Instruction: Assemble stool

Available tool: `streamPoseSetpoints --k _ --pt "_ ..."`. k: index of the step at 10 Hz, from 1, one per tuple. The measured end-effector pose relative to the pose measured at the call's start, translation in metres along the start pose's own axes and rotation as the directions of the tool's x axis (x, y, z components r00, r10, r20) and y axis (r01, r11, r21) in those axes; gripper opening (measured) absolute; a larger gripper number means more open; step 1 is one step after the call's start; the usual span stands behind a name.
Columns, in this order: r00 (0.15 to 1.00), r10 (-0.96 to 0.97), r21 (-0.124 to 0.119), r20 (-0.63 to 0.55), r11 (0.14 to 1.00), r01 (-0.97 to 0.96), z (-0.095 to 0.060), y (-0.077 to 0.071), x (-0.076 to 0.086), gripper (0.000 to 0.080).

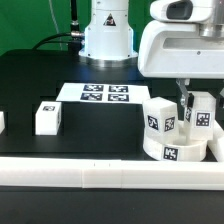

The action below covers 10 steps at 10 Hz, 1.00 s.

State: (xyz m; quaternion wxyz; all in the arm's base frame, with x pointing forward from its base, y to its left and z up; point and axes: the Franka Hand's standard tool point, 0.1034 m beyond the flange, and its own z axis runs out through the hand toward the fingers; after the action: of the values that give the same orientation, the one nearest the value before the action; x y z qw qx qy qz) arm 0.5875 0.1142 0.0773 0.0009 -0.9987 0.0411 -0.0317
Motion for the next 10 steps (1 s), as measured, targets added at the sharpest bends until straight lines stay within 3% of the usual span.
streamPoseSetpoints --k 4,6,9,10 --pt "0.963 0.27 0.005 0.002 0.963 -0.27 0.0001 -0.0008 -0.0002 0.0338" --pt "0.834 0.551 0.033 0.021 0.834 -0.551 0.0009 -0.0019 -0.0013 0.0338" --pt "0.566 0.823 0.035 0.049 0.564 -0.825 0.0006 -0.0075 -0.0025 0.0338" --pt "0.523 0.851 0.033 0.052 0.522 -0.852 0.0006 -0.0077 -0.0025 0.0339"
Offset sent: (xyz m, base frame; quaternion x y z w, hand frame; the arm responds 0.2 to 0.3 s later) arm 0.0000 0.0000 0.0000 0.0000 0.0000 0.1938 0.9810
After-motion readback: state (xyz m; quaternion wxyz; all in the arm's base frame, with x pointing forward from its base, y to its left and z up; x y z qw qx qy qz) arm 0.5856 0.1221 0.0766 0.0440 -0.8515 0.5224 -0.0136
